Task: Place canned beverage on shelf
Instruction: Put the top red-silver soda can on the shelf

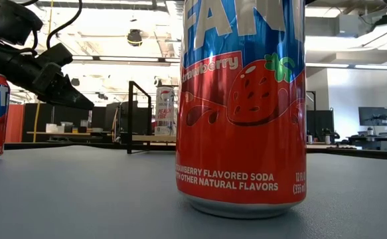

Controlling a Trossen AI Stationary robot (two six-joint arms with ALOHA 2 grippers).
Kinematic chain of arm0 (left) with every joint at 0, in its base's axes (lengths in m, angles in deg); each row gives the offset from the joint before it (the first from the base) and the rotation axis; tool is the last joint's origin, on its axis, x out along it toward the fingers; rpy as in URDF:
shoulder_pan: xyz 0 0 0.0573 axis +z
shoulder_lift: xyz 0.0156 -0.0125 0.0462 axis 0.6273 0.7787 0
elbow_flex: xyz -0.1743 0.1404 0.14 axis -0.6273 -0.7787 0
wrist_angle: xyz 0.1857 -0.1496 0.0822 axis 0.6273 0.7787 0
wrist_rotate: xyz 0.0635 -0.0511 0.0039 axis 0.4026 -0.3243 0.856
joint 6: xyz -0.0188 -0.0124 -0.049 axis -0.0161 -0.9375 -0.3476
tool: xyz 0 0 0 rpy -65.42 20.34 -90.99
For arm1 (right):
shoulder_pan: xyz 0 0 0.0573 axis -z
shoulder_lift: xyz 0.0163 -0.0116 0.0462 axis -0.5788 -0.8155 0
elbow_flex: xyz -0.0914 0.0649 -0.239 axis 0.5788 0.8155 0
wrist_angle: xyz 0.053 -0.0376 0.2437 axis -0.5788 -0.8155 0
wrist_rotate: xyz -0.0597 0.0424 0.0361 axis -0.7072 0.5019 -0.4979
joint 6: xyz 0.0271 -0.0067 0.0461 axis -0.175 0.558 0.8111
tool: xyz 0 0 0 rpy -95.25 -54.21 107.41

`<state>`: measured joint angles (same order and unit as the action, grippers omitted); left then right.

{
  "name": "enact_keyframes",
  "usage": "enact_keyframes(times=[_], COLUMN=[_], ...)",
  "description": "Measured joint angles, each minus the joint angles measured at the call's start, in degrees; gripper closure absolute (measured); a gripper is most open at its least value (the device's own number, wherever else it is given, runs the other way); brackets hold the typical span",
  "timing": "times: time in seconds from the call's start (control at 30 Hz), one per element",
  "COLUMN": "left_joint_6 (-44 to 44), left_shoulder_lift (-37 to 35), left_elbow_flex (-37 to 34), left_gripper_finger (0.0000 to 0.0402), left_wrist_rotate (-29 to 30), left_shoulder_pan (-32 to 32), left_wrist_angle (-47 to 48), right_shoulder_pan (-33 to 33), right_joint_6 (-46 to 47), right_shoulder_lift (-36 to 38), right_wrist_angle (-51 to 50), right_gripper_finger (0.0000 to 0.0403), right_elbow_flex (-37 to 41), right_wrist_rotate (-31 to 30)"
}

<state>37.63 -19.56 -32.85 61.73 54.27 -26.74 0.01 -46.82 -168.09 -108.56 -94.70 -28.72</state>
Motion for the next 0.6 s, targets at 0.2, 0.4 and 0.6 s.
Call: enact_keyframes(times=[0.2, 0.4, 0.6], left_joint_6=[0.02, 0.01, 0.02], left_shoulder_lift=[0.00, 0.00, 0.00], left_elbow_flex=[-0.02, -0.01, 0.00], left_gripper_finger=[0.0217, 0.0217, 0.0217], left_wrist_rotate=[-0.02, -0.04, -0.04], left_shoulder_pan=[-0.01, -0.01, 0.00], left_wrist_angle=[0.00, 0.01, 0.00], right_shoulder_pan=[0.47, 1.66, 2.64], right_joint_6=[1.68, 4.81, 5.91], right_shoulder_lift=[0.00, 0.02, 0.03], right_wrist_angle=[-2.20, -2.94, -3.76], right_gripper_finger=[0.0267, 0.0267, 0.0280], right_elbow_flex=[0.05, 0.08, 0.08], right_wrist_rotate=[-3.82, -4.43, -6.23])
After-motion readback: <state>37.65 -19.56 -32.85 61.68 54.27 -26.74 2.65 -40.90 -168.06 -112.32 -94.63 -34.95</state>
